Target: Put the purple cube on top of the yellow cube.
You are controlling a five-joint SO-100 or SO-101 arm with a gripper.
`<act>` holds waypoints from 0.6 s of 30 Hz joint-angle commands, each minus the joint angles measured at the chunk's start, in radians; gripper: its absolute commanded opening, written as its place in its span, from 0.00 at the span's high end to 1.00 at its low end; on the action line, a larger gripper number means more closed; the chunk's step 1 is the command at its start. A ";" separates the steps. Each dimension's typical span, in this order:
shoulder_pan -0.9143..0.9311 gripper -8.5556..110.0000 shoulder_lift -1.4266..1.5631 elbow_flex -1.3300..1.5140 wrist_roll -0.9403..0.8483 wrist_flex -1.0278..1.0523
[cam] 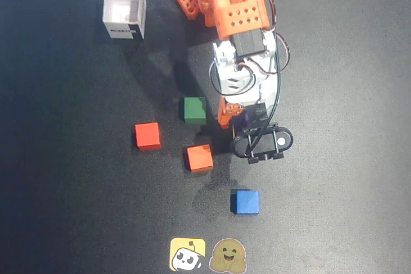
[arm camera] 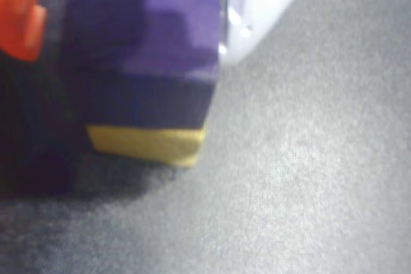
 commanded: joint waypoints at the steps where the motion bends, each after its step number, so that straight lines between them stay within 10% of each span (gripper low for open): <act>1: -0.006 0.75 0.080 0.000 0.012 -0.009; 18: -0.023 0.75 0.359 0.112 0.031 -0.002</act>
